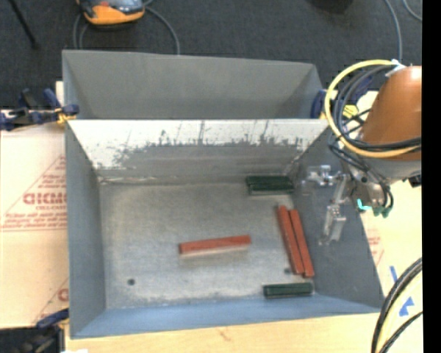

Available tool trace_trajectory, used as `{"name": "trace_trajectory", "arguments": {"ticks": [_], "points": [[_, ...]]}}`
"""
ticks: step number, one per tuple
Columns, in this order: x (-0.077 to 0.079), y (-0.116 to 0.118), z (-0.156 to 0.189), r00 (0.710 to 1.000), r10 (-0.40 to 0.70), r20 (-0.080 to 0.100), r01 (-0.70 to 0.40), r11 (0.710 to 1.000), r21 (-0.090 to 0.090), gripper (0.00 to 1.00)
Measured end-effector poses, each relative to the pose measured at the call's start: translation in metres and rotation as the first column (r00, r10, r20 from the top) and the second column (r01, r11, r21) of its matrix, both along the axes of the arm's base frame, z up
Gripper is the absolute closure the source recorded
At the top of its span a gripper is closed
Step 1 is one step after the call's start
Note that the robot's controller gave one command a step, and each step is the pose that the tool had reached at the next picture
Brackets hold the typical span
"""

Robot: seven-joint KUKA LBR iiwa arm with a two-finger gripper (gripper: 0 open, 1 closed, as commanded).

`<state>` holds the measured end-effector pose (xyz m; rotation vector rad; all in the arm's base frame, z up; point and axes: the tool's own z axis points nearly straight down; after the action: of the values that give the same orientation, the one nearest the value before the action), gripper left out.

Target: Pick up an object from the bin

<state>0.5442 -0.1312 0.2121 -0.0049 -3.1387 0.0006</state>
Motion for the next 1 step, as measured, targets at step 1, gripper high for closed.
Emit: {"name": "trace_trajectory", "arguments": {"ticks": [1], "points": [[0.0017,0.0004,0.004,1.0,0.003,0.008,-0.003,1.0,-0.001,0.0]]}}
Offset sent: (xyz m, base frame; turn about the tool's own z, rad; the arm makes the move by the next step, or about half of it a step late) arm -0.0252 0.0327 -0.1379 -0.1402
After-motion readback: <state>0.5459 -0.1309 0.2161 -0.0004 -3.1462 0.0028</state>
